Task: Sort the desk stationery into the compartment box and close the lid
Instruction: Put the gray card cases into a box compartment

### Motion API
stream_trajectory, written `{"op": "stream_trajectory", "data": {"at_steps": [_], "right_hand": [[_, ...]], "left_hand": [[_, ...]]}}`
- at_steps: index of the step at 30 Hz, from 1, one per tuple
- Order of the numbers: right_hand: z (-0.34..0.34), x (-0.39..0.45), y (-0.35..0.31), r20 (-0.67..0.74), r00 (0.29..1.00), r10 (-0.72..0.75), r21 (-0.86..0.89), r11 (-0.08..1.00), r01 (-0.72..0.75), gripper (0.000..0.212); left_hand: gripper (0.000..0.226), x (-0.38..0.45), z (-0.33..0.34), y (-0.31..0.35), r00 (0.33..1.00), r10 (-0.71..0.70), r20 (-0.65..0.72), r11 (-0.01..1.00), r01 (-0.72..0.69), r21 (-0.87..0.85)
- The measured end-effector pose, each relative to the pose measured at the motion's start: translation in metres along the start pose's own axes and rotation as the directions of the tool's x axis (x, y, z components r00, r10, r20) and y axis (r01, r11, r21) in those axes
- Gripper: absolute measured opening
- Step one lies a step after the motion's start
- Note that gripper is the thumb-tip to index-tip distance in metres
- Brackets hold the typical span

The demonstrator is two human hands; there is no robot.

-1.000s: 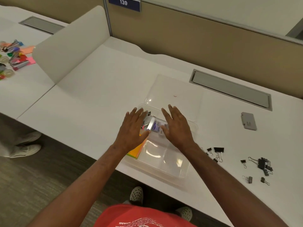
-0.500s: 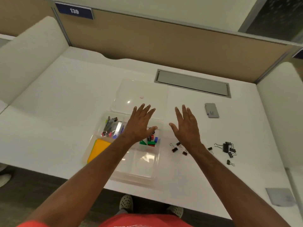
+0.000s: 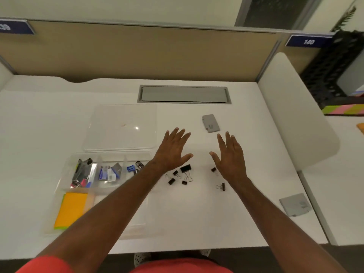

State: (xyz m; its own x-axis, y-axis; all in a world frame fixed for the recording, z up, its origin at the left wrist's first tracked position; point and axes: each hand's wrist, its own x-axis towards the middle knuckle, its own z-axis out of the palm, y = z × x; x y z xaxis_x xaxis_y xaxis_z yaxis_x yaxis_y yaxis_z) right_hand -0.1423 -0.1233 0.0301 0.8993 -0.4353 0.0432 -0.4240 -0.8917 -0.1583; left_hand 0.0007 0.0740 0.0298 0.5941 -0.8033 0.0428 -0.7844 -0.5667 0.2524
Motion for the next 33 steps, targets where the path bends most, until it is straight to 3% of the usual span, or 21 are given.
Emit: {"op": "stream_trajectory", "data": {"at_steps": [8, 13, 24, 29, 33], "right_hand": [[-0.005, -0.023, 0.079, -0.002, 0.991, 0.133, 0.016, 0.991, -0.133, 0.069], [-0.009, -0.042, 0.125, -0.011, 0.977, 0.215, -0.003, 0.977, -0.215, 0.07], [-0.008, -0.098, 0.186, -0.009, 0.932, 0.363, -0.003, 0.932, -0.363, 0.064], [-0.016, -0.122, 0.21, 0.043, 0.913, 0.407, 0.049, 0.911, -0.408, 0.055], [-0.026, -0.137, 0.22, 0.175, 0.848, 0.5, 0.038, 0.857, -0.513, 0.064]], "left_hand": [[0.081, 0.069, 0.03, 0.06, 0.991, 0.081, 0.106, 0.996, -0.083, 0.016], [0.081, 0.101, 0.043, 0.101, 0.985, 0.145, 0.096, 0.989, -0.141, -0.045], [0.081, 0.097, 0.099, 0.224, 0.905, 0.383, 0.188, 0.921, -0.358, -0.151], [0.081, 0.08, 0.119, 0.26, 0.861, 0.461, 0.213, 0.886, -0.435, -0.161], [0.084, 0.065, 0.132, 0.283, 0.822, 0.516, 0.242, 0.857, -0.498, -0.134]]}}
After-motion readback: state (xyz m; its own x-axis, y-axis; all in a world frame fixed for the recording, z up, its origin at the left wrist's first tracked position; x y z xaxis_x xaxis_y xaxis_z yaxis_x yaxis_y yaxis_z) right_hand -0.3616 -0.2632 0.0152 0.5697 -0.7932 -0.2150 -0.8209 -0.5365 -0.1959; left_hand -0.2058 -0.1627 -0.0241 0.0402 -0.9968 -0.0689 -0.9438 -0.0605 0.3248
